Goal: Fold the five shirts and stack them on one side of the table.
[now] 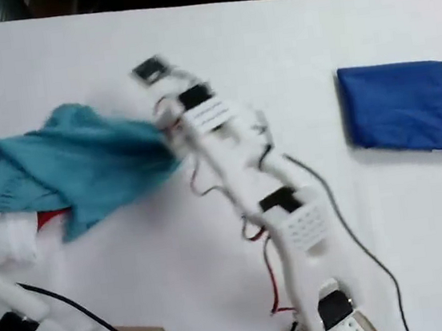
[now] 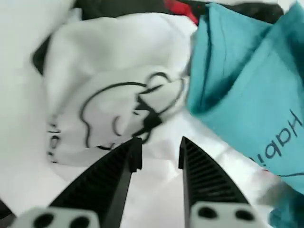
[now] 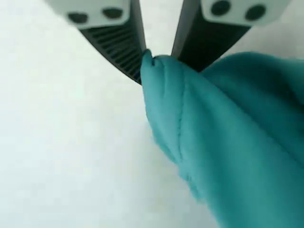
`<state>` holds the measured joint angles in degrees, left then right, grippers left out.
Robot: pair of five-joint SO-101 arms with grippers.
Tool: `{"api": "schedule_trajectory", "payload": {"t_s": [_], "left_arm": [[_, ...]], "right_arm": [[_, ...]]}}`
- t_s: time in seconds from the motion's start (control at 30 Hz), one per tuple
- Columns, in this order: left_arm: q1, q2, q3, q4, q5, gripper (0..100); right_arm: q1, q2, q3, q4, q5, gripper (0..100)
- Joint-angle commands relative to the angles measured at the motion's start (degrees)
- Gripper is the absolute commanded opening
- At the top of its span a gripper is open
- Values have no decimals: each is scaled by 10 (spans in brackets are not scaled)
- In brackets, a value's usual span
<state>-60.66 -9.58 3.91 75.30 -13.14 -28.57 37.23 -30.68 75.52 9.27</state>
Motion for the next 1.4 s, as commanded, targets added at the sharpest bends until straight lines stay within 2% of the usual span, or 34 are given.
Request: {"api": "schedule_trajectory", "payload": {"t_s": [0.0, 0.27, 0.47, 0.57, 0.7, 0.9, 1.0, 1.1, 1.17, 1.37], "left_arm": [[38, -14, -29, 7, 4, 151], [85, -14, -29, 6, 4, 151], [150, -13, -12, 2, 4, 152], [203, -8, 31, -7, 4, 153], [238, 25, 73, -33, 4, 153], [263, 83, 51, -75, 5, 153], [316, 106, 16, -89, 5, 154], [375, 140, -23, -109, 6, 168], [410, 174, -62, -104, 35, 204], [461, 308, -258, 5, 261, 225]], "right_arm": [[68, -89, -22, 23, -4, 21], [201, -174, -22, 104, 1, 21], [280, -179, -22, 115, 2, 30], [298, -183, -25, 125, 2, 133], [297, -196, -43, 172, 2, 294], [212, -237, -53, 233, 1, 248], [180, -239, -35, 243, 1, 226], [176, -240, -1, 251, 1, 223], [191, -241, 26, 254, 15, 223], [255, -282, 129, 249, 69, 222]]}}
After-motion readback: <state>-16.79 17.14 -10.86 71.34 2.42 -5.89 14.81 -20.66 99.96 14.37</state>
